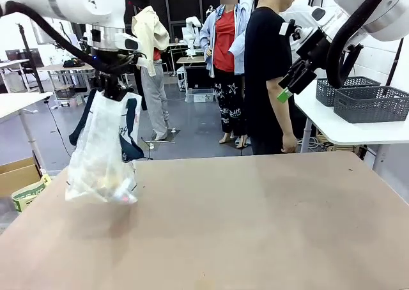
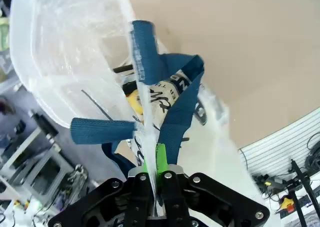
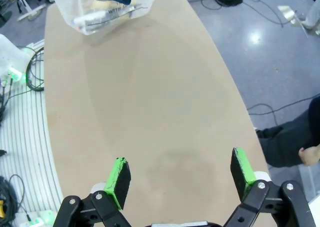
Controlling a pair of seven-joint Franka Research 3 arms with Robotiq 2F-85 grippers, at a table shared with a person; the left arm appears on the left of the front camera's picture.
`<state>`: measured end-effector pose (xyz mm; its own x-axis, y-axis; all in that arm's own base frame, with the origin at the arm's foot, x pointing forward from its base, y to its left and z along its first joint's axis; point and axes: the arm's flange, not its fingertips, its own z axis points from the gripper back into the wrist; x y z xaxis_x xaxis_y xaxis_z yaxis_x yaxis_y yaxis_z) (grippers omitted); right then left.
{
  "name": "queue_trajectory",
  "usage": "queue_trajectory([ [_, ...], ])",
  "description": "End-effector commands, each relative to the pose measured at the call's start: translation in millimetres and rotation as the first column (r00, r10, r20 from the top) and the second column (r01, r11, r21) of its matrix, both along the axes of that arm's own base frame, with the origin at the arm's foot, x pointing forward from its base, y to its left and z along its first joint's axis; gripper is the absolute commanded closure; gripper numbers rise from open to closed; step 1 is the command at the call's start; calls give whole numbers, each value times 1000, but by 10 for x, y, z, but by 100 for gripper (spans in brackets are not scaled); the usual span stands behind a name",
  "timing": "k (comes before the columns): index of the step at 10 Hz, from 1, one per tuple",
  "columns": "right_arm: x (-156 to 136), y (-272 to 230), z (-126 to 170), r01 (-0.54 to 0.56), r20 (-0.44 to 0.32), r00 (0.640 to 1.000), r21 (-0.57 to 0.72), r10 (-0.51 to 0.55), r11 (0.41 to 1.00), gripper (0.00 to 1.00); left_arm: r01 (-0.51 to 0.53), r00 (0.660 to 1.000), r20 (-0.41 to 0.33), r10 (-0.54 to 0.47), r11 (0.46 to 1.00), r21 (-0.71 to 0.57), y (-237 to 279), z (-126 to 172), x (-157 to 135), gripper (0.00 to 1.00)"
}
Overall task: Transfer purchased items from the store into the shopping bag.
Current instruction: Move the Reusable shopping bag to the right side of the table.
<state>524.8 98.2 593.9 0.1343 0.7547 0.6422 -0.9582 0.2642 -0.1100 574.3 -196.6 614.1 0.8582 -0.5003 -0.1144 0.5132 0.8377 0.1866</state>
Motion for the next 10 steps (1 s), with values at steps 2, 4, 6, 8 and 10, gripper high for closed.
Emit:
queue_trajectory([
  [2, -1, -10, 3, -4, 4, 1000, -5, 4, 1000, 0, 8, 1000, 15, -8, 1000, 15, -59, 231, 176, 100],
  [4, -1, -10, 3, -4, 4, 1000, -5, 4, 1000, 0, 3, 1000, -12, -3, 1000, 21, -73, 39, 60, 100],
  [6, -1, -10, 3, -4, 4, 1000, -5, 4, 1000, 0, 3, 1000, -12, -3, 1000, 21, -73, 39, 60, 100],
  [8, -1, -10, 3, -4, 4, 1000, -5, 4, 1000, 0, 46, 999, 23, -46, 999, 9, 2, -67, 187, 100],
  [10, -1, -10, 3, -4, 4, 1000, -5, 4, 1000, 0, 41, 998, 55, -41, 999, 0, 328, 10, 219, 100],
])
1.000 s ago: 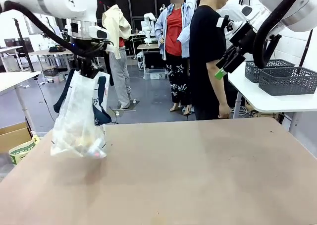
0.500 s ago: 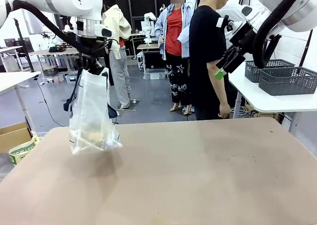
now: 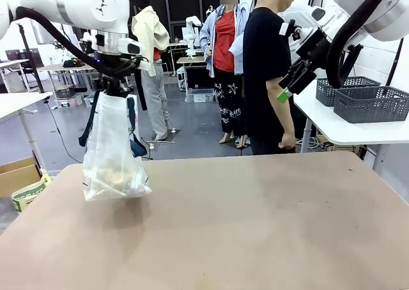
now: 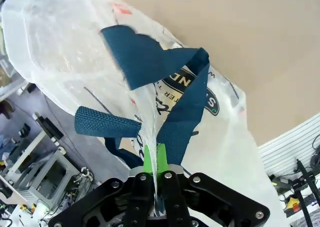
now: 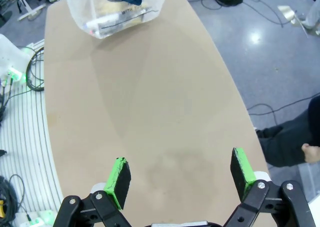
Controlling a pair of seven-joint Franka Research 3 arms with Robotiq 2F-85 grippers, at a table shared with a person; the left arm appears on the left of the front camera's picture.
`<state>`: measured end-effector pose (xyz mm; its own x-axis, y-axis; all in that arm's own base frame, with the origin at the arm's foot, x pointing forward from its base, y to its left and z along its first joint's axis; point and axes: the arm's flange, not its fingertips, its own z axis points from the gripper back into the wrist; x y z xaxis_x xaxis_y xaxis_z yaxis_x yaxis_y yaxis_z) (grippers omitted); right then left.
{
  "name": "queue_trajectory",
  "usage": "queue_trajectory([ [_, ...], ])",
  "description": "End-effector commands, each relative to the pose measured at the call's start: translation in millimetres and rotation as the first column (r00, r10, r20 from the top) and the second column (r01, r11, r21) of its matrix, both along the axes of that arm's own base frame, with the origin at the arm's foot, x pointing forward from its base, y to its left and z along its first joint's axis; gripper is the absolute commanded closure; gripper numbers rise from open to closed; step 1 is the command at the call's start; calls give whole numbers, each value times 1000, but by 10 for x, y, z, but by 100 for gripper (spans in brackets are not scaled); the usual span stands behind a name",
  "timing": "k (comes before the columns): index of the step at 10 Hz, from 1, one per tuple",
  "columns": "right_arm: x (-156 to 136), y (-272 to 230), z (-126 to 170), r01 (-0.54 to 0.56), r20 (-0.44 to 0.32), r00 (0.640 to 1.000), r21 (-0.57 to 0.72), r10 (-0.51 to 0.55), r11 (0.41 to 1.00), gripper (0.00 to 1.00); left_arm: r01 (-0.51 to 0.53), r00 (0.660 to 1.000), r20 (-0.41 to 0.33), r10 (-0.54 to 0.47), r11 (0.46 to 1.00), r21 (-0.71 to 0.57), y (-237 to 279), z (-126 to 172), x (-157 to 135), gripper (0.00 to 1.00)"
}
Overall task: Transfer purchased items from the store into the shopping bag.
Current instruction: Move the Reusable shopping bag to the right side of the table.
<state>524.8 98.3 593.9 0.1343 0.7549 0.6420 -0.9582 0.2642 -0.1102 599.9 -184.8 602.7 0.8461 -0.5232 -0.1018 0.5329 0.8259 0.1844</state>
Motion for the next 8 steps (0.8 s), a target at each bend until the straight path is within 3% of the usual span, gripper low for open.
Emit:
queue_trajectory([
  [1, -1, -10, 3, -4, 4, 1000, -5, 4, 1000, 0, -4, 998, 58, 4, 1000, 0, 386, 189, -63, 100],
  [5, -1, -10, 3, -4, 4, 1000, -5, 4, 1000, 0, -26, 997, 76, 28, 999, -25, 1162, 356, -184, 100],
  [8, -1, -10, 3, -4, 4, 1000, -5, 4, 1000, 0, 67, 997, 48, -66, 997, -24, 1589, 256, -231, 100],
])
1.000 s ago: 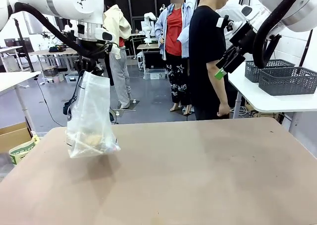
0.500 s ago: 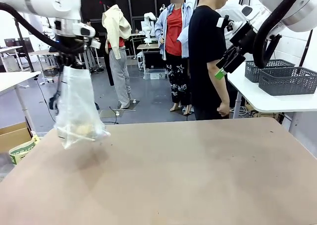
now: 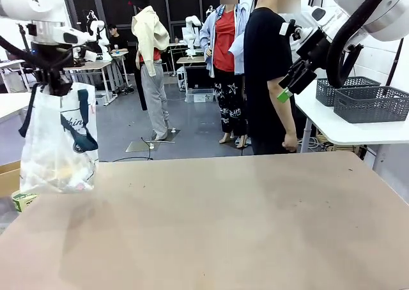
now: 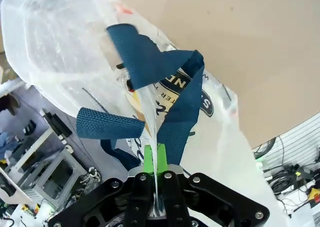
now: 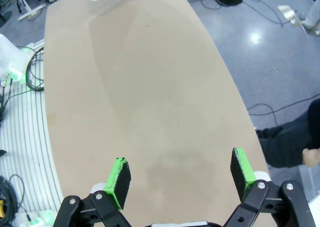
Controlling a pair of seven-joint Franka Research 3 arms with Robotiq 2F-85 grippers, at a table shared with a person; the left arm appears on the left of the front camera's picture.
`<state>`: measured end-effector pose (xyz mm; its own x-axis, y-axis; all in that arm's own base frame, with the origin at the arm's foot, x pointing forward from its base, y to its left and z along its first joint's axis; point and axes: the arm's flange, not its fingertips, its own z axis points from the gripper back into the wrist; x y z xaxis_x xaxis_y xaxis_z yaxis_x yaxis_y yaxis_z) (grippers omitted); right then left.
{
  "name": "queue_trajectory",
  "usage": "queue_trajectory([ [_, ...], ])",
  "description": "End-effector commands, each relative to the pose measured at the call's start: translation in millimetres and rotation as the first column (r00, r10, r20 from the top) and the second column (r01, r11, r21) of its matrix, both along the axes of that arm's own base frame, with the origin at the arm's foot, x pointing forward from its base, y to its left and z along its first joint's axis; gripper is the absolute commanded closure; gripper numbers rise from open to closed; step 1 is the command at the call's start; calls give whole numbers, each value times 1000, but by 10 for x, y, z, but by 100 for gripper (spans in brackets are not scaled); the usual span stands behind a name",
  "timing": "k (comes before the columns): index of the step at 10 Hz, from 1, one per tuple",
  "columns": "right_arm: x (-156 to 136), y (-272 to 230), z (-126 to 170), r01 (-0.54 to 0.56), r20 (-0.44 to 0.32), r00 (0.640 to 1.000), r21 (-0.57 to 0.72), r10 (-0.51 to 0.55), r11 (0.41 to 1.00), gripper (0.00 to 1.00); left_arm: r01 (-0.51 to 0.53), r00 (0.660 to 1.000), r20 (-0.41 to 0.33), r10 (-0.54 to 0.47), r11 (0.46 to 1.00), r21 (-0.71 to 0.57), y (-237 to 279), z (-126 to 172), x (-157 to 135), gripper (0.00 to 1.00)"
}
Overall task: Transfer purchased items from the store into the shopping bag.
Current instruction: Move the Reusable shopping bag to the right side of the table.
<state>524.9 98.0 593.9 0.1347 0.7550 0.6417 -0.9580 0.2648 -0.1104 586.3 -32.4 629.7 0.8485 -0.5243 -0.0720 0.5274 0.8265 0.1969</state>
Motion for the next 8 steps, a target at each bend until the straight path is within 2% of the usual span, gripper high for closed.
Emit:
queue_trajectory([
  [1, -1, -7, 3, -5, 3, 1000, -4, 5, 1000, 0, 117, 993, 11, -116, 993, -29, 165, -44, -114, 100],
  [4, -1, -7, 3, -5, 3, 1000, -4, 5, 1000, 0, 186, 982, -12, -187, 981, -49, 281, -81, -137, 100],
  [5, -1, -7, 3, -5, 3, 1000, -4, 5, 1000, 0, 134, 991, -26, -135, 991, -30, 224, -124, -9, 100],
  [8, -1, -7, 3, -5, 3, 1000, -4, 5, 1000, 0, 134, 991, -26, -135, 991, -30, 224, -124, -9, 100],
])
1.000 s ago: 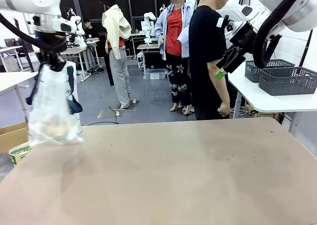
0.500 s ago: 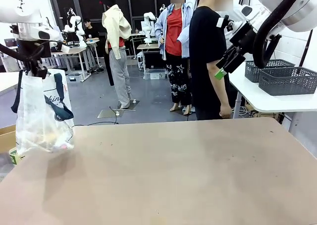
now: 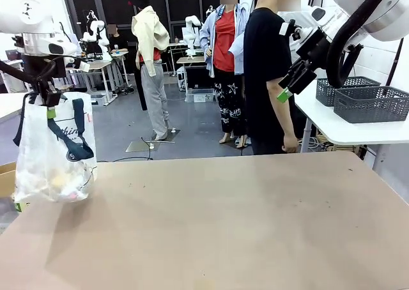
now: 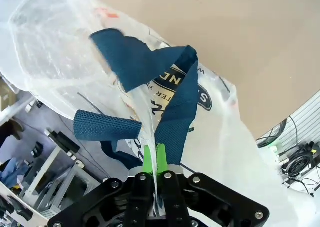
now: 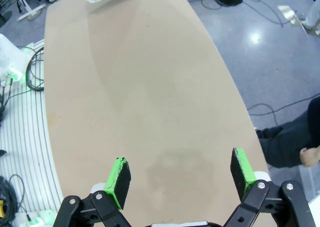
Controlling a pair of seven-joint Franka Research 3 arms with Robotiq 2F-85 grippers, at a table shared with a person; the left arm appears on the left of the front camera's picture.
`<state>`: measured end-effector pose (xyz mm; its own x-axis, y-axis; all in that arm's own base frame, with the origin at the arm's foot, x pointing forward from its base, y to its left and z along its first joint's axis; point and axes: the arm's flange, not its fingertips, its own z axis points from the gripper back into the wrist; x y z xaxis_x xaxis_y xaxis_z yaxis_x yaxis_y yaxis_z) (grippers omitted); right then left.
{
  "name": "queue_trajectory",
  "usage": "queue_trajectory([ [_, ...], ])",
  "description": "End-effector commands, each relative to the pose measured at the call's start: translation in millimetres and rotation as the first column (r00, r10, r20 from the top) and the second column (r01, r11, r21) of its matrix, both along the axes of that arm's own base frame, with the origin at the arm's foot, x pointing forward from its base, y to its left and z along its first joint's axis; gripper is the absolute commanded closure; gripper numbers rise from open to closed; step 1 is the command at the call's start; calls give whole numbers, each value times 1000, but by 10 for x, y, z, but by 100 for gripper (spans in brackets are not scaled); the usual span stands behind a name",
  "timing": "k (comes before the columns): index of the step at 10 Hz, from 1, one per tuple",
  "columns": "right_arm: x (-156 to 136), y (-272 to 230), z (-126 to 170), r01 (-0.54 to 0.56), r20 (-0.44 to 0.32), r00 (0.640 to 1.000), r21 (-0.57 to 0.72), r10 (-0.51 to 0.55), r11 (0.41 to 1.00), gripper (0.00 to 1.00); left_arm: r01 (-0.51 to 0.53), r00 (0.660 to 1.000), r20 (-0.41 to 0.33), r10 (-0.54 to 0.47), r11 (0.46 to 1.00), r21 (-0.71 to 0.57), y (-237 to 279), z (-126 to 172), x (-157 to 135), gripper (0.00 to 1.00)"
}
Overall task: Transfer purchased items from the store into the shopping bag.
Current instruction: Move the Reusable shopping bag to the right side of the table.
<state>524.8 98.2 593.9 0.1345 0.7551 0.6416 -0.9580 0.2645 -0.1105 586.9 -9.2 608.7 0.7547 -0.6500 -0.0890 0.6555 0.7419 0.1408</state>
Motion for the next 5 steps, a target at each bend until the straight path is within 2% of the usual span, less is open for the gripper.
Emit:
queue_trajectory([
  [1, -1, -9, 3, -4, 3, 1000, -4, 4, 1000, 0, -18, 1000, 20, 18, 1000, 7, -9, 86, -16, 100],
  [4, -1, -9, 3, -4, 3, 1000, -4, 4, 1000, 0, -18, 1000, 20, 18, 1000, 7, -9, 86, -16, 100],
  [5, -1, -9, 3, -4, 3, 1000, -4, 4, 1000, 0, -1, 1000, 0, 1, 1000, 0, -3, 0, 1, 100],
])
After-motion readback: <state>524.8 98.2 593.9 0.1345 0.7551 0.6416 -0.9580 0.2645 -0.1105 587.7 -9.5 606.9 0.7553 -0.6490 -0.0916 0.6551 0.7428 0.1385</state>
